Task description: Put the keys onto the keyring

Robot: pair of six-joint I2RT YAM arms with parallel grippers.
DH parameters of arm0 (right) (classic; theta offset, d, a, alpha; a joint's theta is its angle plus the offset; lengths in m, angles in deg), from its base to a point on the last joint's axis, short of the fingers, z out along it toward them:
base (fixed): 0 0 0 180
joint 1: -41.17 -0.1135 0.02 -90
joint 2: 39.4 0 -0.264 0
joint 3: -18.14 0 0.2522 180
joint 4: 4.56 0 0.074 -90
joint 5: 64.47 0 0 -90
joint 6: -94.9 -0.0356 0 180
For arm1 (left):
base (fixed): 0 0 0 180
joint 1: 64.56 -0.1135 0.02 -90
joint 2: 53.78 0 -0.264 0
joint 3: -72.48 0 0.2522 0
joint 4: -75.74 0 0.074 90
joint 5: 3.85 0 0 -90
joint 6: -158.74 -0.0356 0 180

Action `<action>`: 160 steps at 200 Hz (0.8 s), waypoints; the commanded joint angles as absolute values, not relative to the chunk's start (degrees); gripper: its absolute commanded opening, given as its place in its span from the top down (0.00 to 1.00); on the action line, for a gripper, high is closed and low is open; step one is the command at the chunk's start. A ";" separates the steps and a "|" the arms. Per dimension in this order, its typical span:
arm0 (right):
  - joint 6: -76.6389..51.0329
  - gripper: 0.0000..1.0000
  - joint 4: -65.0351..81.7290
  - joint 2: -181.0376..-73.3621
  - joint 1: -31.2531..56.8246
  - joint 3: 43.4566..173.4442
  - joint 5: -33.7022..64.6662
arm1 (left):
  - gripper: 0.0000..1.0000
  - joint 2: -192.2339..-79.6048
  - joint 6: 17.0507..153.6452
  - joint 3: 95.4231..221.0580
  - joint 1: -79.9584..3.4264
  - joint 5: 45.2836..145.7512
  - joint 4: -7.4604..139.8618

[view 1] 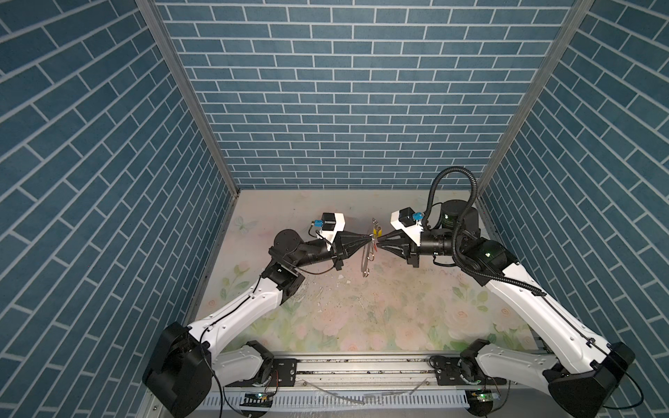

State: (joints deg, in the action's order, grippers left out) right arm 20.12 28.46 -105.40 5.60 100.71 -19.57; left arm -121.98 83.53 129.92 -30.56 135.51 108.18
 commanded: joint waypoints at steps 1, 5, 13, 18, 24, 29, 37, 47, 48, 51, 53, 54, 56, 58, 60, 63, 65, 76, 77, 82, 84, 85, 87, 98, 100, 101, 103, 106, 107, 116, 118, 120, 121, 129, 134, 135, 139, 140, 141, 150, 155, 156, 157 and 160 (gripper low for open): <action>19.40 0.83 26.83 -106.35 5.84 100.89 -22.52 | 1.00 -121.67 84.40 130.14 -30.89 137.20 111.47; 19.40 0.83 26.81 -106.44 5.80 100.97 -22.54 | 1.00 -121.69 84.36 130.22 -30.82 137.21 111.32; 19.36 0.83 26.55 -106.59 5.83 101.07 -22.67 | 1.00 -121.61 84.22 130.32 -30.86 137.32 110.90; 19.30 0.83 26.36 -106.55 5.78 101.09 -22.76 | 1.00 -121.56 84.21 130.32 -30.88 137.31 110.76; 19.35 0.83 26.28 -106.60 5.84 101.11 -22.94 | 1.00 -121.62 84.21 130.36 -30.85 137.38 110.68; 19.31 0.83 26.17 -106.59 5.83 101.15 -23.06 | 1.00 -121.63 84.18 130.28 -30.89 137.40 110.71; 19.25 0.83 26.16 -106.62 5.84 101.29 -23.20 | 1.00 -121.60 84.17 130.30 -30.89 137.49 110.52; 19.30 0.83 26.10 -106.49 5.88 101.33 -23.42 | 1.00 -121.57 84.21 130.19 -30.88 137.48 110.61; 19.31 0.84 26.09 -106.48 5.86 101.37 -23.42 | 1.00 -121.60 84.21 130.23 -30.84 137.52 110.60; 19.27 0.84 26.12 -106.47 5.83 101.38 -23.50 | 1.00 -121.65 84.19 130.19 -30.88 137.56 110.63; 19.26 0.84 26.08 -106.46 5.83 101.34 -23.51 | 1.00 -121.68 84.18 130.23 -30.87 137.63 110.71; 19.24 0.85 26.08 -106.46 5.84 101.38 -23.51 | 1.00 -121.70 84.20 130.25 -30.88 137.59 110.73; 19.25 0.85 26.07 -106.46 5.84 101.34 -23.57 | 1.00 -121.69 84.21 130.22 -30.85 137.55 110.62; 19.25 0.85 26.07 -106.42 5.84 101.38 -23.59 | 1.00 -121.69 84.19 130.20 -30.88 137.56 110.59; 19.30 0.86 26.01 -106.38 5.81 101.34 -23.66 | 1.00 -121.69 84.09 130.19 -30.89 137.63 110.50; 19.30 0.86 25.99 -106.39 5.83 101.45 -23.75 | 1.00 -121.66 84.20 130.33 -30.89 137.71 110.43; 19.20 0.86 26.05 -106.44 5.84 101.43 -23.77 | 1.00 -121.64 84.21 130.29 -30.89 137.69 110.41; 19.21 0.86 26.05 -106.37 5.83 101.42 -23.94 | 1.00 -121.74 84.18 130.28 -30.85 137.85 110.33; 19.17 0.87 26.06 -106.42 5.84 101.42 -23.95 | 1.00 -121.73 84.20 130.32 -30.87 137.84 110.33; 19.19 0.87 25.99 -106.38 5.79 101.42 -24.10 | 1.00 -121.77 84.16 130.44 -30.87 137.83 110.18; 19.19 0.87 26.01 -106.40 5.78 101.42 -24.12 | 1.00 -121.69 84.20 130.38 -30.84 137.94 110.15; 19.21 0.87 26.04 -106.38 5.81 101.42 -24.16 | 1.00 -121.70 84.20 130.41 -30.87 137.97 110.15; 19.20 0.87 26.06 -106.37 5.83 101.42 -24.20 | 1.00 -121.76 84.19 130.37 -30.89 137.95 110.15; 19.20 0.88 26.01 -106.46 5.81 101.51 -24.53 | 1.00 -121.84 84.13 130.50 -30.83 138.14 109.87; 19.28 0.88 26.03 -106.46 5.83 101.51 -24.49 | 1.00 -121.86 84.19 130.51 -30.86 138.17 109.81; 19.25 0.88 26.05 -106.46 5.83 101.55 -24.57 | 1.00 -121.87 84.16 130.52 -30.87 138.17 109.80; 19.23 0.88 26.07 -106.46 5.81 101.58 -24.65 | 1.00 -121.89 84.17 130.58 -30.89 138.26 109.73; 19.23 0.88 26.07 -106.48 5.82 101.59 -24.70 | 1.00 -121.91 84.19 130.64 -30.85 138.32 109.66; 19.23 0.88 26.03 -106.47 5.83 101.59 -24.72 | 1.00 -121.90 84.25 130.63 -30.87 138.34 109.64; 19.26 0.88 26.09 -106.54 5.84 101.73 -24.91 | 1.00 -122.06 84.29 130.87 -30.81 138.68 109.54; 19.28 0.89 26.08 -106.59 5.84 101.76 -24.91 | 1.00 -122.13 84.30 130.82 -30.81 138.74 109.53; 19.26 0.88 26.07 -106.62 5.84 101.77 -24.96 | 1.00 -122.19 84.34 130.94 -30.85 138.85 109.49; 19.24 0.89 26.12 -106.63 5.84 101.77 -24.98 | 1.00 -122.17 84.41 130.91 -30.87 138.82 109.51; 19.31 0.89 26.08 -106.65 5.84 101.85 -25.17 | 1.00 -122.30 84.39 131.04 -30.88 139.04 109.37; 19.24 0.89 26.07 -106.68 5.84 101.86 -25.17 | 1.00 -122.31 84.44 131.10 -30.89 139.11 109.23; 19.23 0.89 26.07 -106.70 5.84 101.86 -25.17 | 1.00 -122.37 84.41 131.08 -30.89 139.09 109.25; 19.38 0.89 26.06 -106.64 5.83 101.92 -25.23 | 1.00 -122.34 84.40 131.09 -30.82 139.21 109.18; 19.39 0.89 26.02 -106.64 5.83 101.94 -25.29 | 1.00 -122.34 84.40 131.08 -30.85 139.22 109.14; 19.35 0.89 26.05 -106.64 5.84 101.94 -25.28 | 1.00 -122.38 84.43 131.07 -30.83 139.18 109.11; 19.44 0.89 26.08 -106.68 5.84 101.95 -25.35 | 1.00 -122.38 84.30 131.17 -30.87 139.24 109.05; 19.43 0.89 26.08 -106.64 5.84 102.08 -25.35 | 1.00 -122.53 84.34 131.16 -30.88 139.23 109.00; 19.46 0.89 26.08 -106.64 5.84 102.10 -25.35 | 1.00 -122.52 84.32 131.20 -30.88 139.28 109.00; 19.43 0.89 26.07 -106.64 5.84 102.07 -25.35 | 1.00 -122.56 84.35 131.22 -30.89 139.30 109.00; 19.44 0.89 26.07 -106.67 5.88 102.10 -25.30 | 1.00 -122.59 84.35 131.22 -30.89 139.27 108.90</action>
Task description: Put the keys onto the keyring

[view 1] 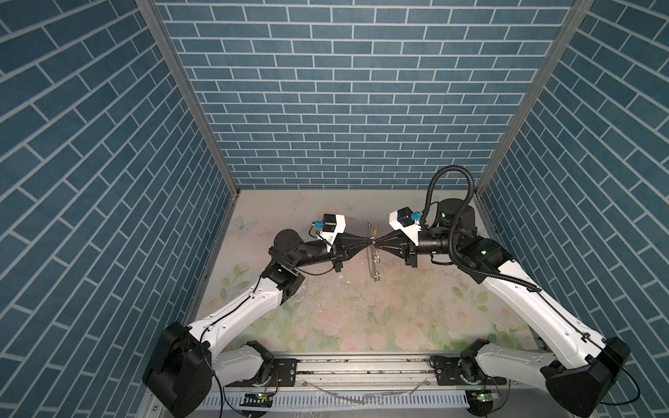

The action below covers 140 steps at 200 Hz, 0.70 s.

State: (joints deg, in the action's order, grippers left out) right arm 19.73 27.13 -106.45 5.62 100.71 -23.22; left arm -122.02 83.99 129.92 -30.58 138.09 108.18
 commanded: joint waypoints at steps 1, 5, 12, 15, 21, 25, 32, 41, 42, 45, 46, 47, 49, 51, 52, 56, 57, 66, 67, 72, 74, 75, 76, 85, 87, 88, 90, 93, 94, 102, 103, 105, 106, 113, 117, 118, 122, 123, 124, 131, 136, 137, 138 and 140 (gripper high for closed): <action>19.46 0.89 26.07 -106.65 5.86 102.11 -25.28 | 1.00 -122.55 84.32 131.18 -30.85 139.25 108.91; 19.40 0.89 26.07 -106.66 5.84 102.12 -25.27 | 1.00 -122.51 84.22 131.16 -30.89 139.29 108.84; 19.45 0.89 26.07 -106.71 5.84 102.20 -25.20 | 1.00 -122.57 84.21 131.19 -30.82 139.39 108.75; 19.44 0.88 26.15 -106.72 5.83 102.25 -25.14 | 1.00 -122.67 84.21 131.20 -30.85 139.42 108.63; 19.46 0.88 26.21 -106.73 5.88 102.30 -25.16 | 1.00 -122.60 84.16 131.35 -30.89 139.60 108.54; 19.45 0.89 26.19 -106.81 5.88 102.36 -25.11 | 1.00 -122.69 84.25 131.46 -30.87 139.68 108.46; 19.49 0.89 26.16 -106.90 5.87 102.43 -25.19 | 1.00 -122.72 84.19 131.42 -30.85 139.88 108.49; 19.49 0.88 26.17 -106.99 5.85 102.47 -25.24 | 1.00 -122.77 84.22 131.51 -30.87 140.11 108.44; 19.49 0.88 26.16 -107.03 5.84 102.47 -25.25 | 1.00 -122.77 84.26 131.50 -30.88 140.11 108.41; 19.52 0.88 26.17 -107.06 5.90 102.54 -25.26 | 1.00 -122.81 84.29 131.50 -30.87 140.15 108.37; 19.55 0.89 26.17 -107.11 5.91 102.55 -25.22 | 1.00 -122.79 84.30 131.55 -30.84 140.22 108.38; 19.52 0.88 26.16 -107.09 5.96 102.56 -25.24 | 1.00 -122.78 84.30 131.57 -30.87 140.25 108.38; 19.49 0.88 26.18 -107.12 5.89 102.56 -25.26 | 1.00 -122.77 84.30 131.52 -30.89 140.21 108.39; 19.51 0.89 26.17 -107.09 5.94 102.56 -25.29 | 1.00 -122.77 84.30 131.51 -30.89 140.25 108.34; 19.50 0.89 26.16 -107.12 5.93 102.56 -25.32 | 1.00 -122.77 84.34 131.51 -30.89 140.27 108.32; 19.49 0.88 26.14 -107.14 5.88 102.56 -25.40 | 1.00 -122.80 84.30 131.66 -30.89 140.44 108.18; 19.53 0.89 26.15 -107.15 5.90 102.61 -25.42 | 1.00 -122.79 84.34 131.67 -30.89 140.49 108.15; 19.56 0.89 26.16 -107.17 5.92 102.65 -25.53 | 1.00 -122.90 84.26 131.77 -30.86 140.68 107.81; 19.52 0.89 26.20 -107.25 5.92 102.65 -25.53 | 1.00 -122.88 84.28 131.81 -30.83 140.70 107.79; 19.56 0.89 26.23 -107.25 5.90 102.65 -25.53 | 1.00 -122.91 84.21 131.93 -30.84 140.88 107.62; 19.57 0.89 26.18 -107.27 5.90 102.69 -25.53 | 1.00 -122.87 84.21 131.98 -30.88 140.98 107.60; 19.53 0.89 26.13 -107.31 5.91 102.72 -25.53 | 1.00 -122.91 84.21 131.96 -30.84 140.99 107.60; 19.55 0.89 26.10 -107.28 5.92 102.73 -25.53 | 1.00 -122.93 84.21 131.95 -30.87 140.99 107.55; 19.49 0.90 26.07 -107.37 5.87 102.76 -25.70 | 1.00 -122.95 84.21 132.06 -30.84 141.20 107.27; 19.49 0.90 26.07 -107.35 5.91 102.79 -25.70 | 1.00 -123.01 84.21 132.13 -30.81 141.26 107.23; 19.53 0.91 26.07 -107.34 5.92 102.76 -25.75 | 1.00 -123.02 84.25 132.17 -30.85 141.26 107.19; 19.50 0.91 26.07 -107.34 5.88 102.81 -25.72 | 1.00 -122.99 84.22 132.13 -30.88 141.34 107.12; 19.49 0.91 26.00 -107.40 5.90 102.82 -25.75 | 1.00 -123.01 84.26 132.12 -30.88 141.39 107.08; 19.44 0.91 25.99 -107.42 5.91 102.82 -25.77 | 1.00 -123.02 84.23 132.12 -30.89 141.42 107.07; 19.48 0.93 25.90 -107.35 5.91 102.78 -25.78 | 1.00 -123.03 84.23 132.19 -30.83 141.43 106.98; 19.48 0.93 25.90 -107.34 5.92 102.76 -25.79 | 1.00 -123.03 84.22 132.20 -30.82 141.43 107.02; 19.42 0.94 25.90 -107.34 5.92 102.81 -25.79 | 1.00 -123.03 84.26 132.20 -30.87 141.43 107.01; 19.45 0.94 25.90 -107.34 5.88 102.82 -25.79 | 1.00 -123.03 84.23 132.21 -30.88 141.43 107.04; 19.46 0.96 25.95 -107.34 5.88 102.83 -25.89 | 1.00 -123.04 84.29 132.12 -30.89 141.46 106.95; 19.47 0.97 25.94 -107.34 5.91 102.83 -25.89 | 1.00 -123.07 84.23 132.17 -30.89 141.52 106.90; 19.43 0.97 25.96 -107.34 5.92 102.83 -25.88 | 1.00 -123.05 84.22 132.19 -30.89 141.52 106.89; 19.48 0.97 25.91 -107.34 5.91 102.83 -25.95 | 1.00 -123.11 84.16 132.16 -30.88 141.52 106.85; 19.48 0.98 25.95 -107.34 5.92 102.83 -25.96 | 1.00 -123.07 84.14 132.14 -30.84 141.52 106.87; 19.44 0.98 25.92 -107.34 5.92 102.83 -25.96 | 1.00 -123.05 84.13 132.13 -30.82 141.52 106.88; 19.48 0.99 25.98 -107.36 5.92 102.88 -25.97 | 1.00 -123.05 84.13 132.11 -30.83 141.56 106.88; 19.42 1.00 25.97 -107.36 5.92 102.91 -25.97 | 1.00 -123.03 84.20 132.05 -30.86 141.65 106.85; 19.41 1.00 25.93 -107.35 5.92 102.91 -25.97 | 1.00 -123.03 84.16 132.04 -30.83 141.67 106.83; 19.40 1.00 25.92 -107.39 5.92 102.87 -26.01 | 1.00 -123.08 84.14 132.04 -30.82 141.68 106.82; 19.47 1.00 25.95 -107.39 5.90 102.90 -26.00 | 1.00 -123.05 84.19 132.05 -30.85 141.69 106.79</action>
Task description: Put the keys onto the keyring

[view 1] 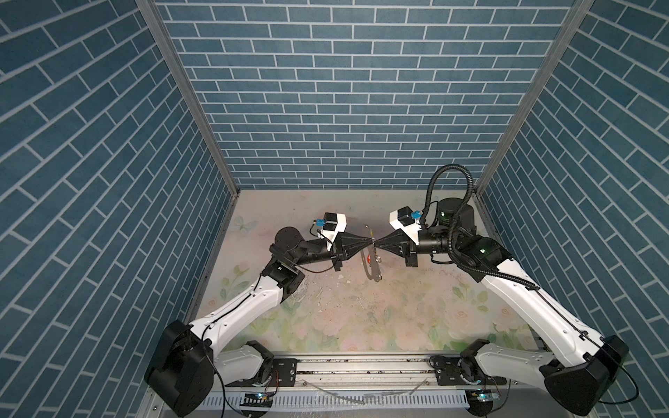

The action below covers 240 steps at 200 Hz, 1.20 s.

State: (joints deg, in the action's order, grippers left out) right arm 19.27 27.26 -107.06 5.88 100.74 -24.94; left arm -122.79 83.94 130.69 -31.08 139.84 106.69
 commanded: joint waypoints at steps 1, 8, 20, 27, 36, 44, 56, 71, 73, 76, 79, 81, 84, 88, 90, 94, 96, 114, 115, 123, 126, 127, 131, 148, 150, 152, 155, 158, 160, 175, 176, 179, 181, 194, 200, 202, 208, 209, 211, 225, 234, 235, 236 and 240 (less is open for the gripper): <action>19.48 1.00 25.92 -107.41 5.91 102.91 -25.99 | 1.00 -123.04 84.20 132.04 -30.83 141.69 106.75; 19.44 1.00 25.93 -107.34 5.92 102.89 -26.06 | 1.00 -123.11 84.05 132.11 -30.86 141.65 106.73; 19.40 1.00 25.90 -107.43 5.88 102.91 -25.97 | 1.00 -123.17 84.04 132.20 -30.88 141.61 106.54; 19.25 1.00 25.94 -107.43 5.92 102.98 -25.79 | 1.00 -123.12 83.97 132.16 -30.86 141.57 106.43; 19.14 1.00 26.06 -107.43 5.92 103.00 -25.17 | 1.00 -123.13 83.95 132.12 -30.87 141.45 106.13; 19.24 1.00 26.52 -107.60 5.92 103.21 -24.64 | 0.96 -123.04 83.75 132.17 -30.84 141.26 105.63; 19.72 1.00 28.16 -107.82 5.92 103.83 -23.48 | 0.83 -122.71 83.06 132.30 -30.89 140.81 104.27; 20.70 1.00 31.41 -108.30 5.88 105.20 -21.78 | 0.73 -121.73 81.18 132.79 -30.89 139.93 100.44; 20.85 1.00 31.91 -108.35 5.87 105.35 -21.56 | 0.72 -121.59 80.79 132.86 -30.87 139.80 99.70; 21.14 1.00 32.71 -108.51 5.87 105.68 -21.11 | 0.71 -121.26 80.29 133.04 -30.89 139.63 98.69; 21.42 1.00 33.44 -108.67 5.90 105.94 -20.69 | 0.70 -120.93 79.69 133.12 -30.89 139.33 97.47; 21.53 1.00 34.18 -108.77 5.92 106.26 -20.39 | 0.69 -120.71 79.30 133.21 -30.89 139.15 96.72; 21.85 1.00 35.18 -108.93 5.88 106.66 -20.08 | 0.69 -120.29 78.64 133.41 -30.89 138.83 95.38; 22.16 1.00 36.23 -109.21 5.92 107.26 -19.44 | 0.68 -119.79 77.70 133.55 -30.83 138.40 93.65; 22.37 1.00 36.92 -109.41 5.92 107.58 -19.17 | 0.68 -119.46 77.20 133.71 -30.86 137.91 92.68; 22.58 1.00 38.43 -109.69 5.90 108.17 -18.61 | 0.67 -118.91 76.45 133.88 -30.85 137.30 90.76; 22.79 1.00 38.92 -109.82 5.90 108.56 -18.28 | 0.67 -118.55 75.81 133.99 -30.86 136.97 89.89; 24.23 1.00 45.21 -111.56 5.89 111.42 -15.68 | 0.66 -116.09 71.05 135.31 -30.85 134.03 80.86; 24.32 1.00 45.57 -111.69 5.91 111.60 -15.55 | 0.66 -115.91 70.78 135.38 -30.83 133.91 80.43; 24.94 1.00 48.23 -112.60 5.98 113.00 -14.35 | 0.65 -114.96 68.99 136.08 -30.79 132.38 76.84; 25.14 1.00 49.16 -113.04 5.89 113.50 -14.05 | 0.65 -114.66 68.37 136.38 -30.80 131.85 75.47; 25.17 1.00 49.48 -113.13 5.91 113.70 -13.90 | 0.65 -114.59 68.16 136.45 -30.80 131.59 75.06; 25.38 1.00 50.64 -113.62 5.91 114.30 -13.51 | 0.65 -114.24 67.34 136.81 -30.81 130.83 73.32; 26.34 1.00 55.53 -115.76 5.92 117.45 -11.86 | 0.65 -113.54 64.10 138.69 -30.54 127.94 66.86; 26.34 1.00 55.98 -115.99 5.90 117.80 -11.74 | 0.65 -113.50 63.74 138.88 -30.50 127.62 66.30; 26.41 1.00 56.44 -116.25 5.92 118.17 -11.69 | 0.65 -113.51 63.47 139.11 -30.42 127.34 65.76; 26.59 1.00 57.33 -116.54 5.92 118.78 -11.53 | 0.65 -113.58 62.92 139.41 -30.33 127.06 65.06; 26.82 1.00 58.01 -117.02 5.90 119.42 -11.39 | 0.65 -113.62 62.49 139.68 -30.21 126.65 64.39; 26.86 1.00 58.64 -117.30 5.90 119.78 -11.34 | 0.65 -113.63 62.30 139.79 -30.08 126.33 64.01; 26.80 1.00 62.14 -119.32 5.88 122.81 -10.53 | 0.65 -114.14 60.11 140.85 -28.90 123.70 61.79; 26.79 1.00 62.34 -119.44 5.90 123.02 -10.47 | 0.65 -114.15 59.94 141.05 -28.80 123.51 61.79; 26.65 1.00 63.02 -119.80 5.92 123.56 -10.34 | 0.65 -114.29 59.50 141.19 -28.52 122.97 61.35; 26.59 1.00 63.37 -120.03 5.86 123.92 -10.29 | 0.65 -114.41 59.16 141.29 -28.30 122.62 61.16; 26.59 1.00 65.50 -121.16 5.92 125.71 -10.24 | 0.65 -115.13 56.56 141.83 -26.31 119.07 59.81; 26.81 1.00 66.33 -121.43 5.85 126.21 -10.44 | 0.65 -115.41 55.13 141.82 -25.08 117.08 59.49; 26.90 1.00 66.57 -121.45 5.84 126.31 -10.57 | 0.65 -115.50 54.51 141.80 -24.74 116.53 59.45; 27.22 1.00 67.06 -121.49 5.83 126.56 -10.84 | 0.65 -116.00 52.94 141.88 -23.60 115.25 59.27; 27.26 1.00 67.09 -121.44 5.88 126.56 -10.85 | 0.65 -116.09 52.94 141.88 -23.42 114.82 59.22; 27.36 1.00 67.15 -121.41 5.87 126.56 -10.85 | 0.65 -116.22 52.29 142.03 -23.18 114.63 59.14; 27.80 1.00 67.57 -121.14 5.84 126.47 -10.90 | 0.65 -117.58 51.36 142.93 -22.50 114.48 58.75; 28.18 1.00 67.90 -120.92 5.84 126.36 -11.20 | 0.65 -118.34 50.94 143.49 -22.53 114.67 58.73; 28.18 1.00 67.95 -120.90 5.84 126.41 -11.29 | 0.65 -118.40 50.88 143.56 -22.54 114.69 58.73; 28.27 1.00 67.97 -120.88 5.79 126.35 -11.33 | 0.65 -118.43 50.84 143.60 -22.54 114.70 58.73; 28.50 1.00 68.12 -120.81 5.79 126.23 -11.62 | 0.65 -118.74 50.59 143.78 -22.54 114.73 58.73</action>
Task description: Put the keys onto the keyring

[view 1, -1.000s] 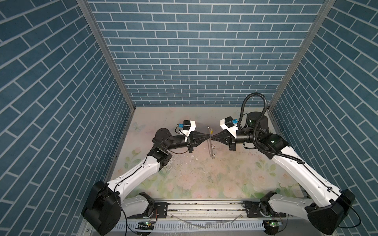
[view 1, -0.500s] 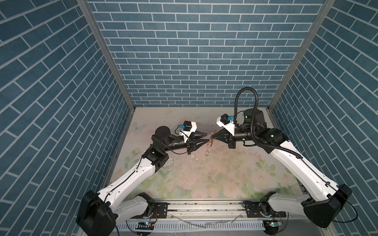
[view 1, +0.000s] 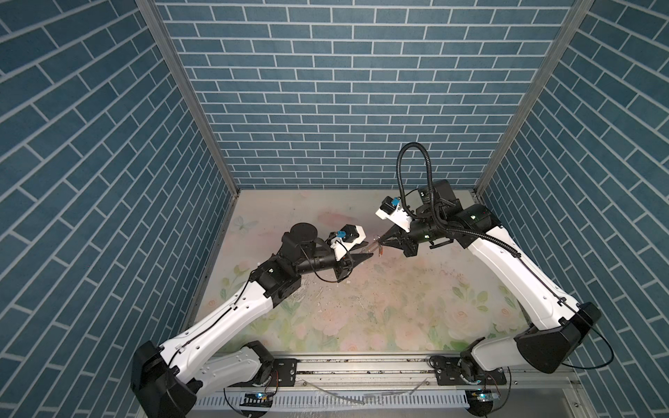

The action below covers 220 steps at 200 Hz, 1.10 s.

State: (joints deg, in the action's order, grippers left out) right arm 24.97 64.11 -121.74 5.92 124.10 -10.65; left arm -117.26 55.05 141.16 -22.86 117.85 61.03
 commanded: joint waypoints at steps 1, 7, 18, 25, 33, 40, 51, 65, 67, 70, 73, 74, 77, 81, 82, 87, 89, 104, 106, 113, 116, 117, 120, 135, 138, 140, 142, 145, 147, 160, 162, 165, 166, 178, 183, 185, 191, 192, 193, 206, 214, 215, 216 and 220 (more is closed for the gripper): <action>28.61 1.00 68.15 -120.80 5.86 126.26 -11.72 | 0.65 -118.78 50.52 143.88 -22.54 114.72 58.73; 28.98 1.00 68.19 -120.62 5.83 125.86 -12.23 | 0.65 -118.97 50.15 144.05 -22.54 114.54 58.86; 29.19 1.00 67.59 -120.22 5.83 125.02 -12.65 | 0.64 -119.37 49.30 144.46 -22.54 114.60 58.86; 29.50 1.00 67.55 -120.10 5.82 124.66 -13.13 | 0.64 -119.59 48.70 144.84 -22.53 114.47 58.59; 29.67 1.00 67.39 -120.00 5.83 124.24 -13.48 | 0.64 -119.84 47.95 145.29 -22.53 114.29 58.02; 29.68 1.00 67.28 -120.04 5.84 124.07 -13.74 | 0.64 -119.96 47.34 145.75 -22.54 114.21 57.47; 30.03 1.00 67.21 -120.01 5.83 123.88 -14.34 | 0.64 -120.24 46.58 146.32 -22.54 114.24 56.75; 30.55 1.00 67.12 -119.91 5.84 123.52 -15.28 | 0.64 -120.48 45.91 146.89 -22.54 114.96 56.26; 30.56 1.00 67.07 -119.91 5.84 123.47 -15.28 | 0.64 -120.44 45.81 146.97 -22.54 115.15 56.14; 30.63 1.00 67.11 -119.91 5.84 123.48 -15.36 | 0.64 -120.46 45.68 147.09 -22.54 115.31 56.05; 30.72 1.00 67.12 -119.91 5.84 123.41 -15.40 | 0.64 -120.48 45.52 147.19 -22.54 115.52 55.94; 30.77 1.00 67.12 -119.86 5.79 123.40 -15.50 | 0.64 -120.48 45.49 147.25 -22.54 115.56 55.93; 30.84 1.00 67.12 -119.90 5.83 123.39 -15.68 | 0.64 -120.56 45.33 147.38 -22.54 115.77 55.81; 30.97 1.00 67.12 -119.91 5.84 123.31 -15.90 | 0.64 -120.54 45.10 147.50 -22.54 116.19 55.67; 30.98 1.00 67.12 -119.91 5.84 123.31 -15.93 | 0.64 -120.56 45.05 147.54 -22.54 116.28 55.66; 31.18 1.00 67.12 -119.91 5.83 123.30 -16.19 | 0.64 -120.57 44.77 147.71 -22.50 116.66 55.36; 31.29 1.00 67.12 -119.86 5.84 123.26 -16.36 | 0.64 -120.64 44.69 147.79 -22.53 116.82 55.27; 31.98 1.00 67.29 -119.74 5.84 123.19 -17.72 | 0.64 -121.10 43.48 148.66 -22.54 118.44 54.02; 32.08 1.00 67.23 -119.69 5.79 123.14 -17.84 | 0.64 -121.23 43.29 148.78 -22.52 118.72 53.82; 32.31 1.00 67.29 -119.56 5.81 123.05 -18.43 | 0.64 -121.56 42.80 149.19 -22.54 119.45 53.24; 32.46 1.00 67.29 -119.45 5.82 123.05 -18.61 | 0.64 -121.62 42.58 149.37 -22.53 119.68 53.12; 32.48 1.00 67.29 -119.46 5.83 123.05 -18.69 | 0.64 -121.62 42.52 149.40 -22.54 119.70 53.02; 32.57 1.00 67.29 -119.40 5.84 123.03 -18.93 | 0.64 -121.70 42.47 149.51 -22.54 119.86 52.86; 33.10 1.00 67.14 -119.05 5.84 122.80 -19.78 | 0.64 -122.02 41.70 149.85 -22.54 120.26 52.65; 33.21 1.00 67.12 -119.03 5.90 122.75 -19.97 | 0.64 -122.00 41.60 149.87 -22.54 120.37 52.62; 33.22 1.00 67.12 -118.98 5.85 122.73 -20.10 | 0.64 -121.98 41.59 149.94 -22.59 120.34 52.59; 33.20 1.00 67.12 -118.95 5.86 122.70 -20.15 | 0.64 -121.98 41.47 149.98 -22.62 120.36 52.56; 33.40 1.00 67.12 -118.94 5.85 122.72 -20.35 | 0.64 -122.03 41.37 150.04 -22.63 120.49 52.56; 33.44 1.00 67.12 -118.94 5.84 122.74 -20.50 | 0.64 -122.04 41.40 150.09 -22.63 120.57 52.44; 33.78 1.00 67.20 -118.81 5.84 122.52 -21.31 | 0.64 -122.31 41.06 150.95 -22.76 120.95 51.56; 33.80 1.00 67.20 -118.82 5.81 122.52 -21.38 | 0.64 -122.33 41.06 151.07 -22.80 121.00 51.31; 33.77 1.00 67.21 -118.85 5.83 122.51 -21.51 | 0.64 -122.44 40.99 151.29 -22.80 121.08 51.01; 33.79 1.00 67.25 -118.85 5.84 122.51 -21.50 | 0.64 -122.43 40.98 151.37 -22.85 121.10 50.92; 34.14 1.00 67.45 -118.93 5.84 122.46 -21.91 | 0.64 -122.68 41.06 152.11 -23.07 121.50 50.18; 34.20 1.00 67.47 -118.94 5.84 122.51 -22.03 | 0.64 -122.70 41.06 152.30 -23.10 121.60 50.03; 34.26 1.00 67.47 -118.94 5.84 122.47 -22.02 | 0.64 -122.69 41.06 152.39 -23.15 121.68 49.96; 34.25 1.00 67.47 -118.94 5.77 122.38 -22.09 | 0.64 -122.68 41.00 152.50 -23.25 121.82 49.87; 34.25 1.00 67.47 -118.94 5.80 122.36 -22.10 | 0.64 -122.68 40.98 152.55 -23.25 121.87 49.86; 34.25 1.00 67.47 -118.94 5.77 122.35 -22.14 | 0.64 -122.73 40.98 152.57 -23.25 121.94 49.81; 34.50 1.00 67.47 -118.94 5.68 122.17 -22.26 | 0.64 -122.69 40.97 152.84 -23.44 122.34 49.69; 34.51 1.00 67.38 -118.85 5.72 122.14 -22.47 | 0.64 -122.76 40.97 153.16 -23.52 122.44 49.47; 34.51 1.00 67.38 -118.85 5.74 122.11 -22.51 | 0.63 -122.85 40.88 153.18 -23.51 122.40 49.40; 34.51 1.00 67.38 -118.85 5.74 122.09 -22.57 | 0.64 -122.90 40.88 153.24 -23.51 122.42 49.36; 34.61 1.00 67.38 -118.83 5.75 122.12 -22.54 | 0.64 -122.94 40.88 153.49 -23.63 122.40 49.11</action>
